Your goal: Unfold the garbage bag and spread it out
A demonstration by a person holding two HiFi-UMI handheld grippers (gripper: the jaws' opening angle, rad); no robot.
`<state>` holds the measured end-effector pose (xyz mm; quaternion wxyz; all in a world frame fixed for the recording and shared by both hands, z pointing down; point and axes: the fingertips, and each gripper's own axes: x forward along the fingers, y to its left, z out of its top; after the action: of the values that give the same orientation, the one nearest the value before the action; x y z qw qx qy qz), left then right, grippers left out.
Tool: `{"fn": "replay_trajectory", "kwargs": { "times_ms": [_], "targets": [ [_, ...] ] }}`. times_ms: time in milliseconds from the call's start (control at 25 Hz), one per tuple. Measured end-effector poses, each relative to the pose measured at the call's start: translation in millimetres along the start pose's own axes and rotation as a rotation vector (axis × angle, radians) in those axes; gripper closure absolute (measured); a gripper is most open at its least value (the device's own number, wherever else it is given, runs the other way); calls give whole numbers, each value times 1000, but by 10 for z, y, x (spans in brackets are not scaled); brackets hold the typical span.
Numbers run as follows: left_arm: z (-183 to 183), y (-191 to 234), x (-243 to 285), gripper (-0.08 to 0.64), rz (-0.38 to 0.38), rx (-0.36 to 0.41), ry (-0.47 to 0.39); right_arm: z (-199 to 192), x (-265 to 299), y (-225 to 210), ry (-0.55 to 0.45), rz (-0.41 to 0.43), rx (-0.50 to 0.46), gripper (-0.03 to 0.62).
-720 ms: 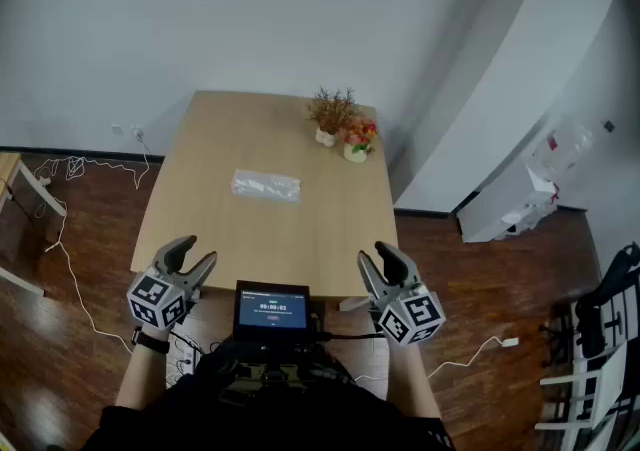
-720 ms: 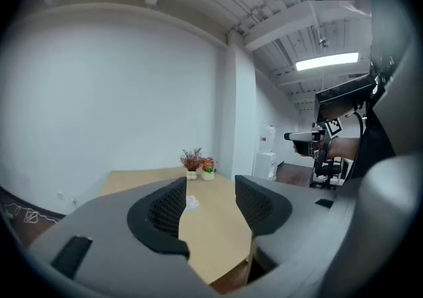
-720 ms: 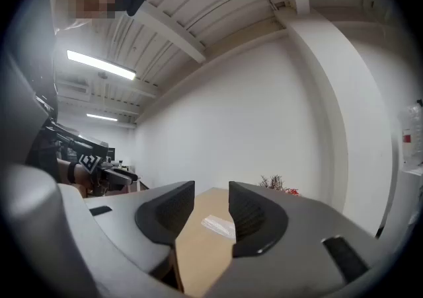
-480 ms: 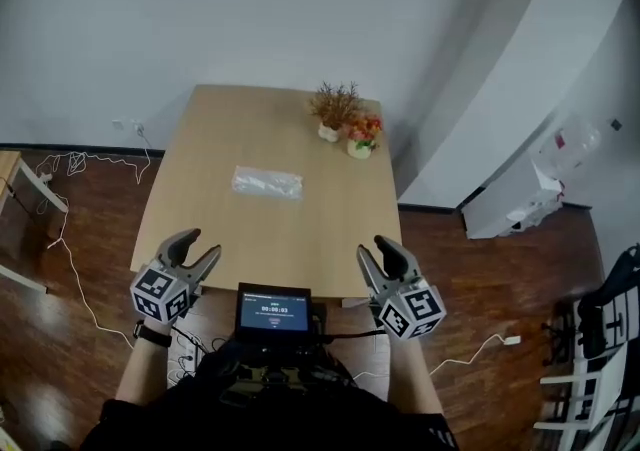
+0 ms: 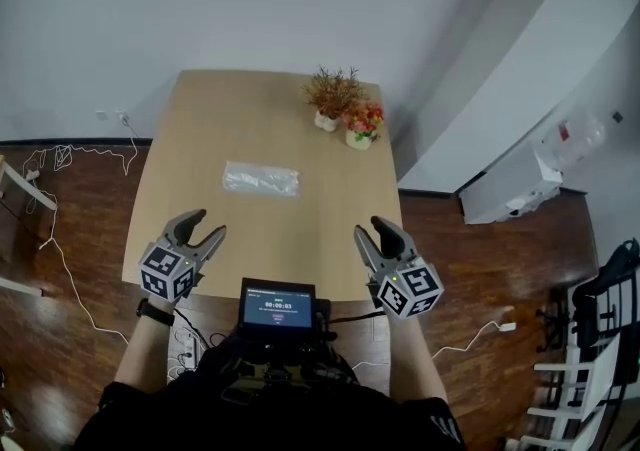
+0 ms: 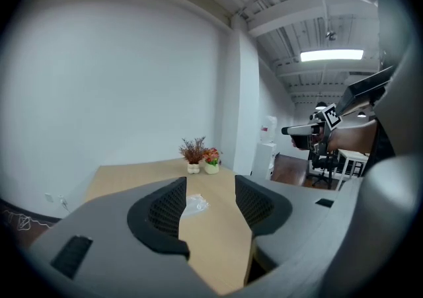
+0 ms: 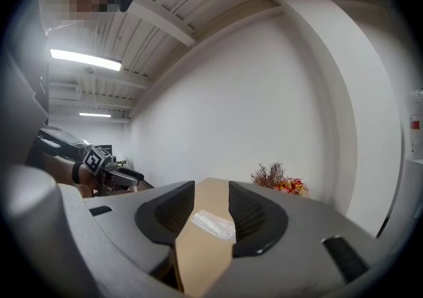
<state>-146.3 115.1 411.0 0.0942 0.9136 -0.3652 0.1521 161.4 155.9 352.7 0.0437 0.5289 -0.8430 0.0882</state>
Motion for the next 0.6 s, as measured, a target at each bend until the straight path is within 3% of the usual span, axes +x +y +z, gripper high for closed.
{"fn": "replay_trajectory", "kwargs": {
  "times_ms": [280,600],
  "targets": [
    [-250,260,871,322,-88,8,116,-260,609,-327,65,-29,29,408],
    [-661,242,1912,322,-208,71,257,-660,1209,-550,169,-25,45,408]
  ]
}}
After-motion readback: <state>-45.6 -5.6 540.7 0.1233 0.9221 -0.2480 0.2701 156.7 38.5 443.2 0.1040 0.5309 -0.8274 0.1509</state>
